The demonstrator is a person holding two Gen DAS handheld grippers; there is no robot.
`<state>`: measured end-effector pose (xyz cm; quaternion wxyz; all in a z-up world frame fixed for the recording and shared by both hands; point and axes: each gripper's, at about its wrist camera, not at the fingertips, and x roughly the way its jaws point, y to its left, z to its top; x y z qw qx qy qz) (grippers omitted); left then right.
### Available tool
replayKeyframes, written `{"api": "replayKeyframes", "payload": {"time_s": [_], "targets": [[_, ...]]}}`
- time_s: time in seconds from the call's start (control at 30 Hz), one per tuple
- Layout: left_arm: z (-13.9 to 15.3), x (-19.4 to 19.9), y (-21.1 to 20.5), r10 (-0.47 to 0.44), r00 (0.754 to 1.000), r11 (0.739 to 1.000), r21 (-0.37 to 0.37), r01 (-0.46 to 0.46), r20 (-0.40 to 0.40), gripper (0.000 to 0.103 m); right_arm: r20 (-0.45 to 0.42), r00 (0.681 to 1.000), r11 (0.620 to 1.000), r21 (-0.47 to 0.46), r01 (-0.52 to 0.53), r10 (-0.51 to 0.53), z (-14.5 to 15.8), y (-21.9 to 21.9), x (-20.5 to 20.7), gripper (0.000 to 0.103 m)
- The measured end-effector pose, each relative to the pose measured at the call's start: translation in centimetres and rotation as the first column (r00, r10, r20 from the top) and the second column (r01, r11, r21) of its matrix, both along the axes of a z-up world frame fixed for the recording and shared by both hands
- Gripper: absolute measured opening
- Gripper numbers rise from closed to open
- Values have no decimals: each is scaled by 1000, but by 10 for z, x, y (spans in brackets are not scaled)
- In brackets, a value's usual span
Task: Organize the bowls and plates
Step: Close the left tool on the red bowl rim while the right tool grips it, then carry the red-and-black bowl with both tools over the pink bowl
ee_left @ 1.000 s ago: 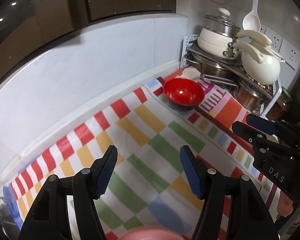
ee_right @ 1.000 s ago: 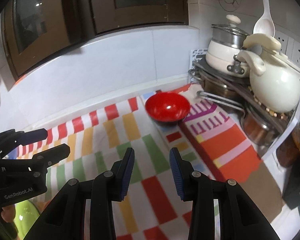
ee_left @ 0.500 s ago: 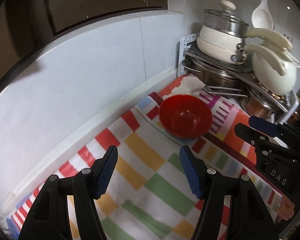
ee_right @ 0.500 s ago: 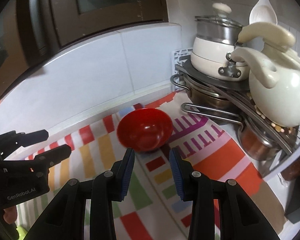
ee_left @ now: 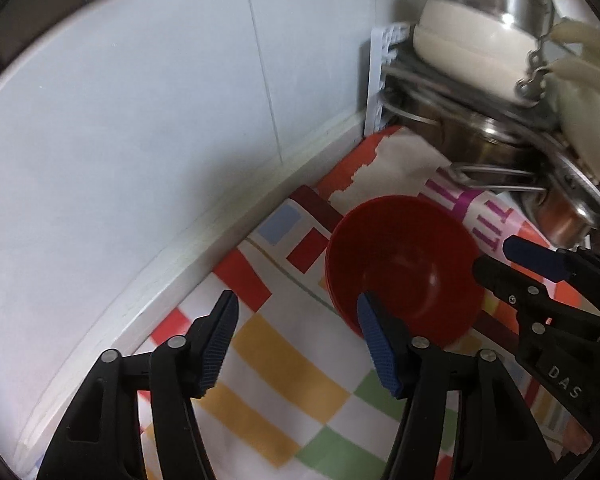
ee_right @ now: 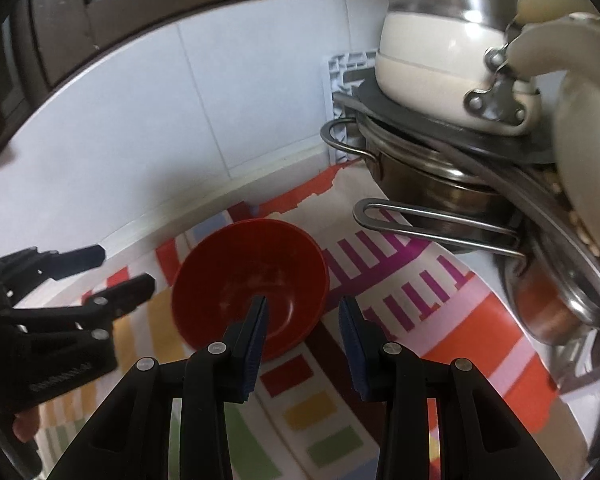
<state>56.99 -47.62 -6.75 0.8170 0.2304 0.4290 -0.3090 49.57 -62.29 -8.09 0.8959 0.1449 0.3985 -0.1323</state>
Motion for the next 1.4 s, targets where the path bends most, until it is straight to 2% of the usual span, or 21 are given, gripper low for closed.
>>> {"api": "replayKeyframes", "payload": {"time_s": [0.27, 0.33, 0.4, 0.57, 0.67, 0.73, 0.9, 1.17, 1.4], "targets": [[-31, 21, -19, 3, 997, 1000, 27, -1, -72, 57, -47, 999, 1000, 9, 12, -11, -26, -8, 22, 37], [-36, 24, -23, 4, 997, 999, 34, -2, -83, 51, -57, 998, 1000, 16, 13, -12, -31, -9, 25, 36], [-41, 26, -27, 2, 995, 999, 36, 1, -102, 49, -65, 998, 1000, 20, 11, -10, -35, -10, 28, 30], [-49, 30, -34, -14, 989, 1000, 23, 17, -145, 34, -80, 997, 999, 42, 7, -4, -43, -11, 32, 23], [-50, 30, -36, -27, 984, 1000, 4, 28, -175, 20, -79, 997, 999, 53, 4, 0, -43, -11, 34, 20], [-50, 28, -40, -36, 985, 999, 4, 37, -170, 13, -77, 997, 998, 54, 12, -7, -44, -11, 35, 18], [-46, 18, -41, -47, 993, 998, 31, 50, -108, 13, -79, 996, 996, 81, 38, -32, -45, -14, 35, 14], [-34, 11, -27, -31, 992, 999, 19, 33, -121, 13, -84, 996, 996, 84, 37, -30, -37, -6, 26, 13], [-10, -8, -6, -24, 994, 1000, -5, 24, -110, 13, -64, 998, 997, 68, 21, -17, -13, 13, 10, 13]]}}
